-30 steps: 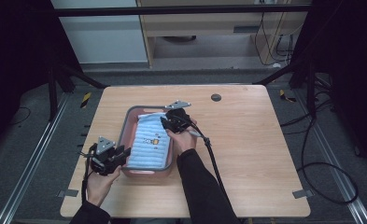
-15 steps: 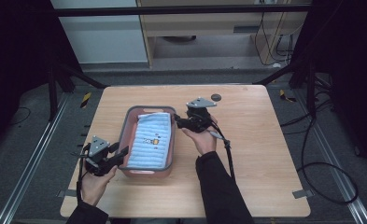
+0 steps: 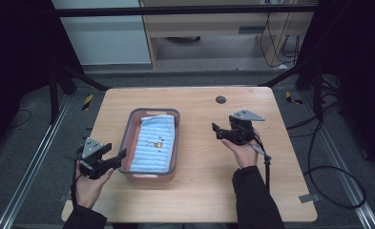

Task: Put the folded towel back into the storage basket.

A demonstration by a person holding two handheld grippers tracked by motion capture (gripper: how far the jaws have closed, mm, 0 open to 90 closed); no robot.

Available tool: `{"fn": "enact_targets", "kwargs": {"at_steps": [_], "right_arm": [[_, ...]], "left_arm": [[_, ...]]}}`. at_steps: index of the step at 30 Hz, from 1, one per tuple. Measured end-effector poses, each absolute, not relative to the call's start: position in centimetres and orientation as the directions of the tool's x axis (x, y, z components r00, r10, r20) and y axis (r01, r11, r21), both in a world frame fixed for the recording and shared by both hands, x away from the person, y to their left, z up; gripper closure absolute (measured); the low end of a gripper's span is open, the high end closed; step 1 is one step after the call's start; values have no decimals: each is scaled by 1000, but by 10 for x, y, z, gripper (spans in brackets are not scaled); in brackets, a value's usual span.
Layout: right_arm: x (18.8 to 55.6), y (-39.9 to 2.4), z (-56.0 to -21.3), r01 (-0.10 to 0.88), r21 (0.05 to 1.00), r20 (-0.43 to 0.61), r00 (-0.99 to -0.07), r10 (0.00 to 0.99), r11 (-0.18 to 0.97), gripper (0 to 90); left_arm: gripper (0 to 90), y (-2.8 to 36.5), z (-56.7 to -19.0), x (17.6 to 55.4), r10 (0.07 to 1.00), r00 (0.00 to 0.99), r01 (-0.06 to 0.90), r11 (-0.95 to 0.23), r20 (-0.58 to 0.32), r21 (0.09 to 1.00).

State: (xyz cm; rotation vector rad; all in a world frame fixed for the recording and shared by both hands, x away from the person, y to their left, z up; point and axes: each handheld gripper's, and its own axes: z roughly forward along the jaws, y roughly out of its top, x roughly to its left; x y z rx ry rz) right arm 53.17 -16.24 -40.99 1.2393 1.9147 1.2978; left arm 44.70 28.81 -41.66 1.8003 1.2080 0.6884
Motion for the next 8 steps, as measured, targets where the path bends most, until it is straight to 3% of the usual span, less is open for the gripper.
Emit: {"fn": "enact_targets", "kwargs": {"at_steps": [8], "right_arm": [[516,-205,-419,415,903,67,-401,914,116,249]], "left_arm": [[384,304,-416,448,937,346,465,-140,-34,874]]}}
